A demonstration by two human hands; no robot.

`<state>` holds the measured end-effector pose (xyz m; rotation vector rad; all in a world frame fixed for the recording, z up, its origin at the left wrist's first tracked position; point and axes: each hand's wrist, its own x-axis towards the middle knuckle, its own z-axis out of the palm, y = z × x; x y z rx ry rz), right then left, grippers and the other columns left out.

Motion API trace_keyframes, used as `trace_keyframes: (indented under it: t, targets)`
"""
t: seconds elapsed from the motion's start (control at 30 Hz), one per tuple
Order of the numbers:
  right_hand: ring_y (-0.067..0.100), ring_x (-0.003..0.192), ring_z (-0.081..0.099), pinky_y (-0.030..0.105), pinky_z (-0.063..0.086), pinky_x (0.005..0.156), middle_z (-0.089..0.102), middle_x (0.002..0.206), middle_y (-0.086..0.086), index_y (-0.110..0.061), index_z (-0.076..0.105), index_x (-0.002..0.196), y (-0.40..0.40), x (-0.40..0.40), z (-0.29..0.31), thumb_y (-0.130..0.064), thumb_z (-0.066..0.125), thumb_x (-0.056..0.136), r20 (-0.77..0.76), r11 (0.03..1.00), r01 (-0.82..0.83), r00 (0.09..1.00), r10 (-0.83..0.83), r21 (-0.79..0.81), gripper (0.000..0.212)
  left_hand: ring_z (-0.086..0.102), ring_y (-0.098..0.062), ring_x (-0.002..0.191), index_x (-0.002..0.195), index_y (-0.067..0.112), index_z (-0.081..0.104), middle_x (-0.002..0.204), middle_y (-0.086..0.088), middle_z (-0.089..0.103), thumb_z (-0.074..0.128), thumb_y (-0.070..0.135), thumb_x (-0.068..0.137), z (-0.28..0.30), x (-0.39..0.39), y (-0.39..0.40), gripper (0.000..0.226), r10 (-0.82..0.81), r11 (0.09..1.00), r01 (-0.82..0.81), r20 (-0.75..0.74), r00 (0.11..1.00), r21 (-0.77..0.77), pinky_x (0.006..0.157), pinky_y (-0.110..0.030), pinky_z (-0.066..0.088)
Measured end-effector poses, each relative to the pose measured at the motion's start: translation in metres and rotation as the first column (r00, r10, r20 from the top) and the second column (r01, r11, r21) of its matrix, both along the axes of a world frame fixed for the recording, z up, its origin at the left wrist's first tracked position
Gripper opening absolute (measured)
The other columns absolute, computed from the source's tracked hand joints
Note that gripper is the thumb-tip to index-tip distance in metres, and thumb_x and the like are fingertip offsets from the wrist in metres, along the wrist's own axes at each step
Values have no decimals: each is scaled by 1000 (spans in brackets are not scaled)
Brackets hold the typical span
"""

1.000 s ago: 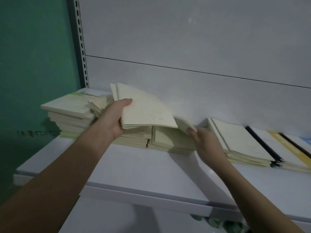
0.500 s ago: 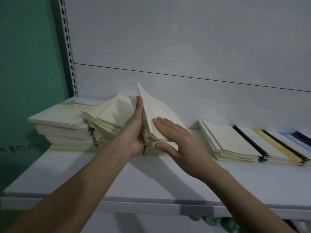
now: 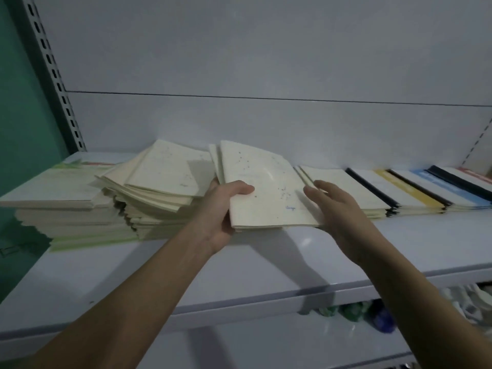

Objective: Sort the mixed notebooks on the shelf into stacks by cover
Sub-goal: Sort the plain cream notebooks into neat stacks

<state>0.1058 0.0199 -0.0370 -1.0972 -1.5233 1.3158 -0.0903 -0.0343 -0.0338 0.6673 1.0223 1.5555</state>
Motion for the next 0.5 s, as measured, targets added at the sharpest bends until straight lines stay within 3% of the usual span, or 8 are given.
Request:
trace_keyframes:
  t: [0.03, 0.1, 0.33, 0.4, 0.5]
  targets:
    - [11, 96, 67, 33, 58, 79, 67, 116, -6, -12, 54, 128, 0, 5, -3, -31, 59, 95, -88, 995, -49, 995, 41, -89, 38, 69, -27, 100, 129, 16, 53, 115, -9, 70, 62, 2, 83, -2, 5, 1, 49, -24, 1000, 24, -17, 1000, 1, 60, -33, 57]
    - [13, 86, 71, 28, 56, 69, 74, 100, -1, -9, 61, 115, 1, 14, -13, -21, 57, 97, -168, 989, -102, 982, 83, -109, 22, 68, -27, 104, 132, 18, 49, 118, -9, 69, 65, 5, 81, -7, 16, 6, 55, -96, 995, 96, -61, 993, -2, 63, -34, 58]
    - [16, 97, 71, 27, 57, 75, 72, 111, -6, -23, 60, 122, 31, 55, -25, -9, 52, 98, -75, 996, -69, 994, 74, 60, 30, 68, -19, 105, 130, 22, 50, 116, 2, 70, 60, 5, 92, -9, 58, 38, 43, -139, 990, 130, -244, 960, -53, 89, -37, 56]
    - [14, 95, 71, 23, 56, 71, 72, 111, -7, -23, 60, 123, 49, 70, -21, -9, 53, 98, -40, 995, -74, 996, 77, 64, 30, 68, -20, 104, 131, 19, 50, 116, 0, 70, 61, 5, 91, -11, 73, 53, 45, -101, 994, 85, -259, 961, -69, 88, -38, 56]
    - [13, 93, 70, 21, 56, 70, 69, 109, -6, -24, 55, 123, 82, 96, -19, -11, 60, 94, -49, 999, -28, 998, 30, 41, 31, 69, -19, 95, 135, 23, 36, 114, 0, 69, 67, 6, 88, -16, 95, 78, 59, -34, 994, 6, -252, 967, -109, 71, -33, 56]
